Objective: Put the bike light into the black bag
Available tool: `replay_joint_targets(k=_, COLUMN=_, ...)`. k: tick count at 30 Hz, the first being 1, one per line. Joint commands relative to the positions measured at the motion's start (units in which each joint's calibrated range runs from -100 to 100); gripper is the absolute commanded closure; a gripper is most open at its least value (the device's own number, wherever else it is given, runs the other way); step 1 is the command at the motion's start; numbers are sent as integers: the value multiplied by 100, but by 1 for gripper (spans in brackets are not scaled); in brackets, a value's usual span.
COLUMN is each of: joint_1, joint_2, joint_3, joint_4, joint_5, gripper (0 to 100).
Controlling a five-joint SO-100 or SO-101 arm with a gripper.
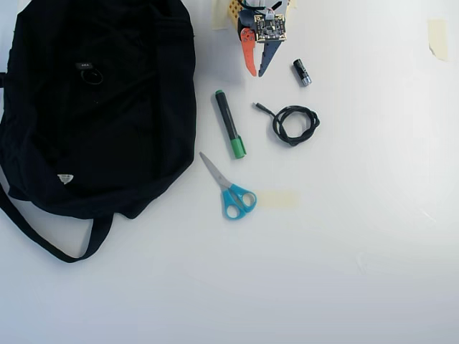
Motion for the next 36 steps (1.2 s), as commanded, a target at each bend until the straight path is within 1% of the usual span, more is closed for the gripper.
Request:
replay_joint_targets(k=1, joint_1=-35, joint_2=-66, joint_3=127, joint_4=-94, joint_5=-11, gripper=98)
replay_joint_targets(k=3, joint_1=-27, joint_2=-66, joint_3=549, joint_4=-76, joint_5=15, gripper=98)
replay_joint_targets(k=5, joint_1=-35, joint_2=-33, joint_3=1079, joint_4=-300, joint_5=5, gripper=98)
replay_joint_targets(k=36, joint_1=-132, joint_2=-42, joint_3=1052, joint_4=-343, joint_5=15, gripper=98)
